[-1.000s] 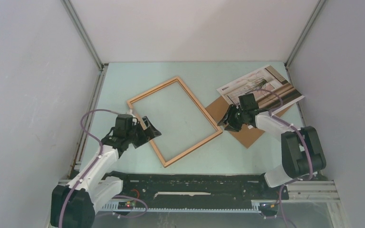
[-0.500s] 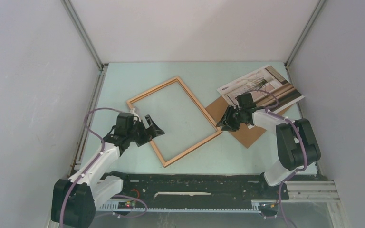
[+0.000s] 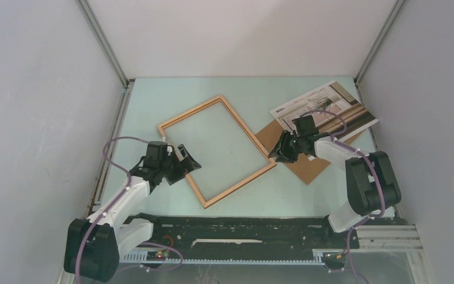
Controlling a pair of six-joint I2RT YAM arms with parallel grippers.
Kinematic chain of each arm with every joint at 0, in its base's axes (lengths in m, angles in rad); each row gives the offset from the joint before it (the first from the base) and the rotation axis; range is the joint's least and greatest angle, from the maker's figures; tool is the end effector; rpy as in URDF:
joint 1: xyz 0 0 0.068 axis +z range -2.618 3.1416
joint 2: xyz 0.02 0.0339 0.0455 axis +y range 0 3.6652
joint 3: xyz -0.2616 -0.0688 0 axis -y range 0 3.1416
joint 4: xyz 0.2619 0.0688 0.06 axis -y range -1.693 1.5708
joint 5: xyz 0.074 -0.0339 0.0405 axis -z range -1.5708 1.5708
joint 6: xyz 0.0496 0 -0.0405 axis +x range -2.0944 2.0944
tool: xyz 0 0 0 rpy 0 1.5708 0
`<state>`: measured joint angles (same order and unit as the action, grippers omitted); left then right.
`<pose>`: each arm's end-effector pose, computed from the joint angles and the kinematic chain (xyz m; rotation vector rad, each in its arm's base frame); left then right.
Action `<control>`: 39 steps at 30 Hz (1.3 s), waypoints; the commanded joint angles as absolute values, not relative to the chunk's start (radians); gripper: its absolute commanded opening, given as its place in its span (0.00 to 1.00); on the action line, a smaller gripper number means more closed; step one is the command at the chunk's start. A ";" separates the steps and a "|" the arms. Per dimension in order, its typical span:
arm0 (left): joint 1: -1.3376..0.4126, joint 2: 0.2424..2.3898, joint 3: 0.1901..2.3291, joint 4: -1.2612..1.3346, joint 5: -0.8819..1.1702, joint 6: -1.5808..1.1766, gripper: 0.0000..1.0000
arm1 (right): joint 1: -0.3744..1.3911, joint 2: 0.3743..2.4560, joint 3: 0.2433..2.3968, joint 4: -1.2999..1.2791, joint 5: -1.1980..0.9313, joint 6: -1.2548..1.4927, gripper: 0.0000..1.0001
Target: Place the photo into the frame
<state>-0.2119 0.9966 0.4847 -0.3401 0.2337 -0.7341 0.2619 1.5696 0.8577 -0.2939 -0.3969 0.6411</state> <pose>0.2089 -0.0567 0.1652 -0.5424 2.4601 -0.6938 0.3054 0.1017 0.1483 0.3521 2.6665 0.8259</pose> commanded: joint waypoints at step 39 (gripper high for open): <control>-0.229 1.003 0.462 -0.379 0.210 -0.749 0.96 | 0.360 1.497 0.864 -0.458 -0.190 0.637 0.65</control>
